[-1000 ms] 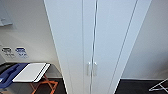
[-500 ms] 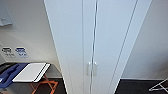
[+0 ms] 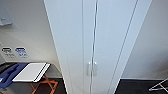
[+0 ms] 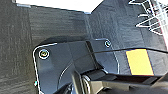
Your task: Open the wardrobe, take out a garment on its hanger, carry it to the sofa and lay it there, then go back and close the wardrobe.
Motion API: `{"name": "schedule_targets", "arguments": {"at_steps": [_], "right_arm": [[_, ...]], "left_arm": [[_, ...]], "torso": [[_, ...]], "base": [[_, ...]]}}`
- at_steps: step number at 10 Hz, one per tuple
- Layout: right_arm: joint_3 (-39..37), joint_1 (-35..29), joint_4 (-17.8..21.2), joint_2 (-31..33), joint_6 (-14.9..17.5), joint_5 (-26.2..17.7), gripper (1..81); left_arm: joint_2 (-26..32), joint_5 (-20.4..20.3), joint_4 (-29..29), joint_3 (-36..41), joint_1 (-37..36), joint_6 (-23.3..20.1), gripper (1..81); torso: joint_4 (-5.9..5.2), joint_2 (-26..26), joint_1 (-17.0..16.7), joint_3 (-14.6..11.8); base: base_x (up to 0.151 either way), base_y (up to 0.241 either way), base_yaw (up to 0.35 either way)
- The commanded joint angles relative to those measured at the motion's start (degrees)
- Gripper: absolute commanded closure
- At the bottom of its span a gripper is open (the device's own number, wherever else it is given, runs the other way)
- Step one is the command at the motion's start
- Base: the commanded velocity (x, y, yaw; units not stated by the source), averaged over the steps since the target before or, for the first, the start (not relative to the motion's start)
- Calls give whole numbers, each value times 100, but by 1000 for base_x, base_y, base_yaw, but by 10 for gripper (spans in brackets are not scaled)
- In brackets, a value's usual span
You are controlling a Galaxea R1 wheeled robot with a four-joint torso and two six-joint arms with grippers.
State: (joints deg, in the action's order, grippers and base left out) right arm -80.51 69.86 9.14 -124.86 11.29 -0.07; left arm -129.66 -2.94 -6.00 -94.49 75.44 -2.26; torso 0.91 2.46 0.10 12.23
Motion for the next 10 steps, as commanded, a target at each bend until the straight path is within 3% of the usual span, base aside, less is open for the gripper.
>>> {"name": "schedule_targets", "arguments": {"at_steps": [1, 4, 7, 10], "right_arm": [[1010, -1337, 17, 800, -13, -318, 10], [1337, -2383, 96, 951, -65, -344, 10], [1249, -3507, 307, 723, -311, -660, 10], [1047, -4519, 615, 476, -338, -924, 10]], "left_arm": [[1203, 267, -42, 1238, -1411, -29, 10], [1618, 285, 2, 1679, -2431, -21, 10], [1530, 995, 64, 1688, -3599, 49, 10], [1373, 1390, 327, 1662, -4671, 120, 10]], "torso": [[0, 0, -2, 0], [0, -5, 2, 4], [0, -9, 4, 6], [0, -15, 11, 13]], "base": [[0, 0, 0], [0, 0, 0], [0, 0, 0], [0, 0, 0]]}}
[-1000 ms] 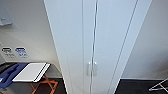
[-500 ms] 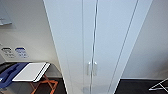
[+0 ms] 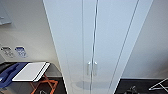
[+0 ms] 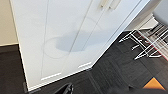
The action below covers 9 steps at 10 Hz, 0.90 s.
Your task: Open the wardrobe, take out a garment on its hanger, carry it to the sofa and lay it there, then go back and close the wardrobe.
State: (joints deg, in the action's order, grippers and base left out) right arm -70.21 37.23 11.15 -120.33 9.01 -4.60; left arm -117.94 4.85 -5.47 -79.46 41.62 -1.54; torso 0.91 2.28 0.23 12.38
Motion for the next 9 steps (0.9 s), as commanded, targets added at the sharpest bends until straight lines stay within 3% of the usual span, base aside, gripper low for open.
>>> {"name": "schedule_targets", "arguments": {"at_steps": [1, 4, 9], "right_arm": [[-315, -1537, 449, -211, -206, -709, 10], [-862, -2126, 449, -731, -330, -797, 10], [-2046, -2645, 449, -1828, -330, -964, 10]], "left_arm": [[43, 849, 345, 37, -1607, 48, 10], [-642, 1203, 600, -509, -2372, 101, 10], [-1953, 1317, 600, -1582, -2777, 110, 10]], "torso": [[0, 2, 0, 0], [0, -2, 4, 4], [0, -13, 13, 13]], "base": [[0, 0, 0], [0, 0, 0], [0, 0, 0]]}}
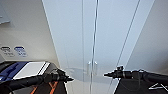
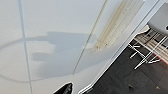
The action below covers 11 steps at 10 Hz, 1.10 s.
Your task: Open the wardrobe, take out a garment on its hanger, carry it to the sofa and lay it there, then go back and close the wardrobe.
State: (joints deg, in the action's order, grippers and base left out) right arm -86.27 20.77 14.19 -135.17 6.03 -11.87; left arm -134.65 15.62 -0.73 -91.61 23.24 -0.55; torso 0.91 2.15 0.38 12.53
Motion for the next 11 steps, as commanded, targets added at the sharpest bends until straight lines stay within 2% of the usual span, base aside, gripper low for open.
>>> {"name": "schedule_targets", "arguments": {"at_steps": [1, 4, 6, 8, 9, 11], "right_arm": [[-802, -1044, 110, -672, -32, -263, 10], [-1504, -1175, 128, -1321, -32, -483, 10], [-1689, -1237, 111, -1602, -32, -465, 10], [-1804, -1246, 58, -1709, 3, -274, 10], [-1804, -1237, 40, -1727, 12, -45, 10], [-2015, -1308, 14, -1929, 3, 45, 10]], "left_arm": [[-564, 328, 100, -683, -982, 2, 10], [-1090, 372, 73, -1164, -1106, 2, 10], [-1424, 328, 135, -1341, -1106, 2, 10], [-1679, 258, 135, -1508, -1115, 2, 10], [-1768, 231, 135, -1606, -1115, 2, 10], [-2014, 187, 135, -1931, -1123, 2, 10]], "torso": [[0, 0, 0, 0], [0, -4, 7, 7], [0, -9, 9, 7], [0, -13, 11, 9], [0, -13, 11, 9], [0, -15, 13, 11]], "base": [[0, 0, 0], [0, 0, 0], [0, 0, 0], [0, 0, 0], [0, 0, 0], [0, 0, 0]]}}
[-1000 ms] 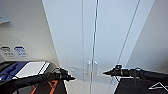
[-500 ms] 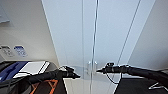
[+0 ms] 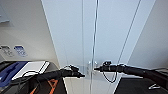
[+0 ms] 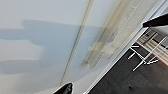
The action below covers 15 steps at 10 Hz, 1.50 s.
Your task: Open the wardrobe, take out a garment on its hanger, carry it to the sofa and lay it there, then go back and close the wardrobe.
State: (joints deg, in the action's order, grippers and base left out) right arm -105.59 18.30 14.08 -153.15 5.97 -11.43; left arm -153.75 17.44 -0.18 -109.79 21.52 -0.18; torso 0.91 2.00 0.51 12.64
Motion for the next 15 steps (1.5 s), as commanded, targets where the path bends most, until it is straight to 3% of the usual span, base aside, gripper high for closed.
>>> {"name": "schedule_targets", "arguments": {"at_steps": [1, 5, 15], "right_arm": [[-292, -1095, 25, -244, 9, -7, 10], [-804, -1200, 33, -657, -17, -61, 10], [-478, -1086, 77, -658, -26, -52, 10]], "left_arm": [[-209, 13, 71, -253, -952, -34, 10], [-631, 5, 53, -842, -1048, -34, 10], [-2344, -100, -87, -2274, -1321, -122, 10]], "torso": [[0, 0, 0, 0], [0, -2, 0, 2], [0, -2, 0, 7]], "base": [[0, 0, 0], [0, 0, 0], [0, 0, 0]]}}
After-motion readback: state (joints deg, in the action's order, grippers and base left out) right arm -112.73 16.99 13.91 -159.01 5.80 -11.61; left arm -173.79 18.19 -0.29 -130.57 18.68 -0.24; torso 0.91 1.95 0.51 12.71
